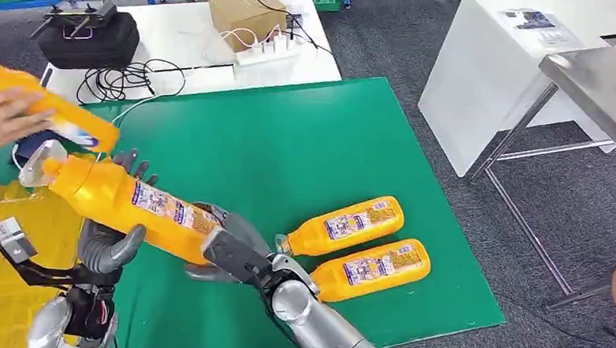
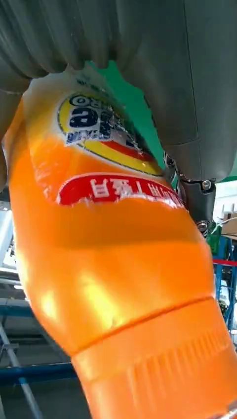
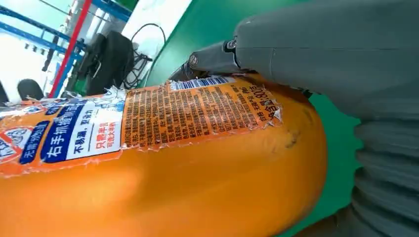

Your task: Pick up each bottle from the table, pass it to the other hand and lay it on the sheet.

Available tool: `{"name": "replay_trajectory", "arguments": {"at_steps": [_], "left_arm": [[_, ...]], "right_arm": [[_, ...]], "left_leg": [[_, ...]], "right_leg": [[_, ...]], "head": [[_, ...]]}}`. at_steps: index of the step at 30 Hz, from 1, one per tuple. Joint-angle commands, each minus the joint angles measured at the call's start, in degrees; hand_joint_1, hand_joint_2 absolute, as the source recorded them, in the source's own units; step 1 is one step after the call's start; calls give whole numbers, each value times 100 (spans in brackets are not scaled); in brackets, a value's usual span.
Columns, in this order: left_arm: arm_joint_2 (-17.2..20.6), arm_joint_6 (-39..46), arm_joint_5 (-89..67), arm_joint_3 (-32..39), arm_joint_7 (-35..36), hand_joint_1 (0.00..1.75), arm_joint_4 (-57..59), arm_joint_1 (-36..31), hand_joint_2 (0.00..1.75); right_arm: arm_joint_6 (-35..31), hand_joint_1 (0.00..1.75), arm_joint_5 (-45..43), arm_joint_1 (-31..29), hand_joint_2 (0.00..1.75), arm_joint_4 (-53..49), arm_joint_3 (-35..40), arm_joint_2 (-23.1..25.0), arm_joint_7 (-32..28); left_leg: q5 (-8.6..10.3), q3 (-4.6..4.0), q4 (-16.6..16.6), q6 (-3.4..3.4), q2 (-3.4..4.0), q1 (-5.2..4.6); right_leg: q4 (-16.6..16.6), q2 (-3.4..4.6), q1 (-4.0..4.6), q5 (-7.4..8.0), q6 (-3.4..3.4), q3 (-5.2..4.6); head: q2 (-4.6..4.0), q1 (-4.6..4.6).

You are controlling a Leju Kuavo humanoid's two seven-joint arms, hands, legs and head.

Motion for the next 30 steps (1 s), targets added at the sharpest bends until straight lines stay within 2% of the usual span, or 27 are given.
{"name": "replay_trajectory", "arguments": {"at_steps": [1,4,14,15,23,30], "left_arm": [[47,162,-173,-298,100,0,491,-320,175],[78,188,-193,-283,106,0,641,-403,175],[107,324,-385,-307,106,0,695,-426,175],[102,327,-416,-311,72,175,694,-423,175],[148,492,-1015,-238,-309,175,456,-320,175],[171,1218,-2286,-159,-829,175,90,-159,175]], "right_arm": [[249,175,615,-470,175,1142,1423,272,238],[267,175,616,-444,175,1127,1654,289,279],[222,175,506,-465,175,1187,1722,243,312],[190,175,477,-473,175,1184,1694,220,315],[34,175,258,-600,175,778,1268,-68,306],[-84,175,240,-500,175,-60,689,-453,398]], "left_leg": [[-8,32,-4,19,-28,4],[-2,17,-6,9,-22,1],[0,17,-5,11,-37,2],[0,15,-5,10,-33,2],[-1,13,0,14,-36,2],[0,3,2,11,-25,0]], "right_leg": [[-2,20,3,-7,-16,30],[-1,4,0,-6,-10,16],[-3,-8,2,-8,-11,20],[-4,-7,1,-6,-10,18],[-1,-5,2,-6,-9,16],[0,-3,0,-3,-5,6]], "head": [[0,0],[0,0],[0,0],[0,-2],[0,0],[0,0]]}}
